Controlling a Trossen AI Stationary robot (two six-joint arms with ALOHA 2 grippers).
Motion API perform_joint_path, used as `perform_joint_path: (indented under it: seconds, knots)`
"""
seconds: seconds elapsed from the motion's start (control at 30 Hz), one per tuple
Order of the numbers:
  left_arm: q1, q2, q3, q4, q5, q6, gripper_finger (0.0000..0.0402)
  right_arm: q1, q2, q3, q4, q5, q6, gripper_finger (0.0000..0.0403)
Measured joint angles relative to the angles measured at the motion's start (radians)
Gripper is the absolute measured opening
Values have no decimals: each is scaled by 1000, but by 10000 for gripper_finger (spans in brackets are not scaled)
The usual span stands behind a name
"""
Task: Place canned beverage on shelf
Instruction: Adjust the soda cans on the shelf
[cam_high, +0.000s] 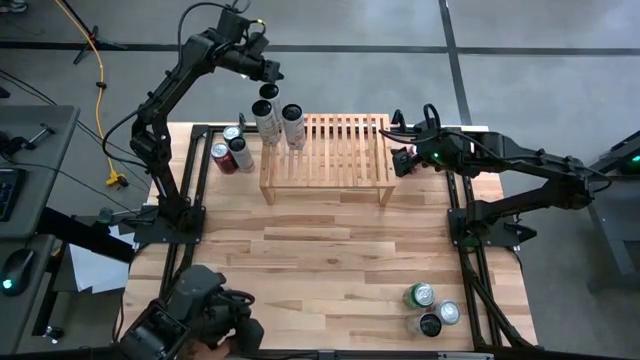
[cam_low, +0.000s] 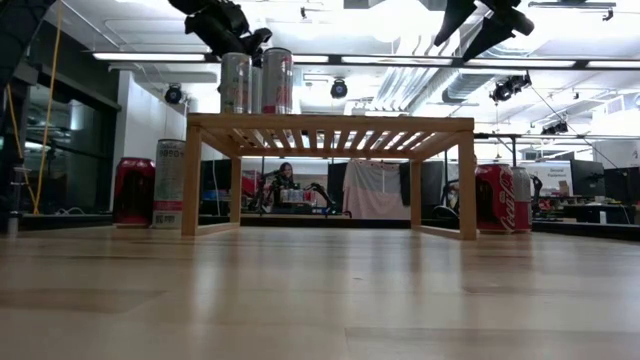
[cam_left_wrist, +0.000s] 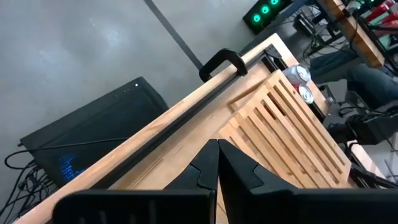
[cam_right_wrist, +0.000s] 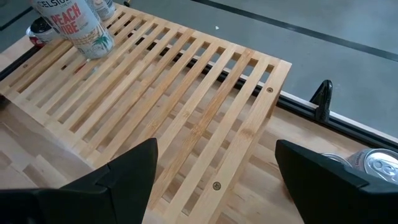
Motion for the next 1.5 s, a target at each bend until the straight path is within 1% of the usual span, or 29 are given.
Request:
perform_joint_path:
  seconds: [0.2, 0.73, 1.1, 1.17, 1.4, 1.5]
  knots:
    - [0, 0, 0, -46, 0, 32, 0, 0, 0, 0, 0, -3, 0, 312]
    - [0, -3, -1, -126, -1, 35, 0, 0, 0, 0, 0, -3, 19, 312]
    - [-2, -41, -1, -113, -16, 34, 0, 0, 0, 0, 0, -5, 19, 312]
    - [0, -50, -1, -102, -40, 29, 0, 0, 0, 0, 0, -6, 18, 312]
    - [2, -95, -1, -64, -178, 34, 0, 0, 0, 0, 0, -6, 18, 312]
    - [3, -107, -1, -77, -194, 35, 0, 0, 0, 0, 0, -6, 18, 312]
